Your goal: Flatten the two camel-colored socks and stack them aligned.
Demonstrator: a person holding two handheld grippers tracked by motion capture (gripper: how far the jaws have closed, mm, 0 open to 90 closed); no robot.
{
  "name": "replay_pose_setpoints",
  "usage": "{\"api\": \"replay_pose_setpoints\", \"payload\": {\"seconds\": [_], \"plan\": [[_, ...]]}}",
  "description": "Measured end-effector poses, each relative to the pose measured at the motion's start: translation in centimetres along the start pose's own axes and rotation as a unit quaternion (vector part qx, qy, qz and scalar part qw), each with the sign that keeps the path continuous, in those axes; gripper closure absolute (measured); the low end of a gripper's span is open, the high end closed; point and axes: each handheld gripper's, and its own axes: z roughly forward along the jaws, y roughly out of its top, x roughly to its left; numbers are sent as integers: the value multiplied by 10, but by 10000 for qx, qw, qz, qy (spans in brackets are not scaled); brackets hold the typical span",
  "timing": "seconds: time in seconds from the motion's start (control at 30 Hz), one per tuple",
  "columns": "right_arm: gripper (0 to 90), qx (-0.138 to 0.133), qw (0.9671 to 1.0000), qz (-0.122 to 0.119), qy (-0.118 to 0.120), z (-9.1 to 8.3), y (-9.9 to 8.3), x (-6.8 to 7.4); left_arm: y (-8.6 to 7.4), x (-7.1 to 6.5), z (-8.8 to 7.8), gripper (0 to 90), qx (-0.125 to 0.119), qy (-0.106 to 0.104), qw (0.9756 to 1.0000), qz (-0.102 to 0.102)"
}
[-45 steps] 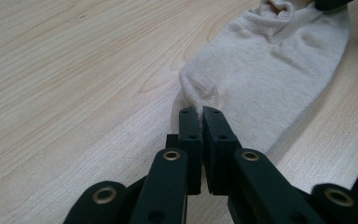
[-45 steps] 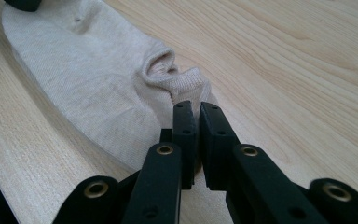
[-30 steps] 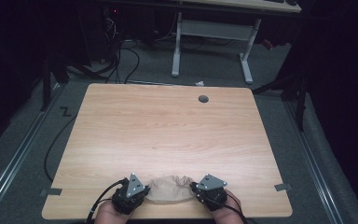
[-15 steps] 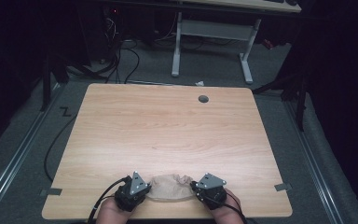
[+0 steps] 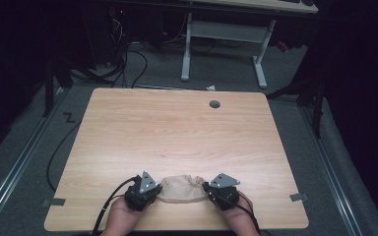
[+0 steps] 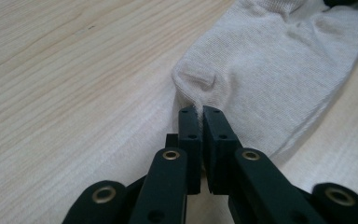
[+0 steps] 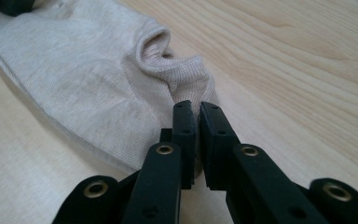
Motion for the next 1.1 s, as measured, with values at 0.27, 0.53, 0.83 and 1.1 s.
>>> {"api": "replay_pose_setpoints", "payload": {"seconds": [0.27, 0.53, 0.83, 1.1], "plan": [[846, -22, 9998, 141, -145, 14, 11, -12, 9, 11, 11, 859, -40, 127, 9999, -72], [728, -580, 9970, 477, -190, -1, 17, -21, 21, 20, -9, 648, -585, 361, 9973, -251], [632, -785, 9939, 543, -558, -18, 6, -38, 14, 57, -43, 534, -923, 721, 9915, -575], [592, -670, 9886, 867, -1034, -25, -17, -75, -15, 109, -48, 505, -475, 1142, 9862, -1097]]}}
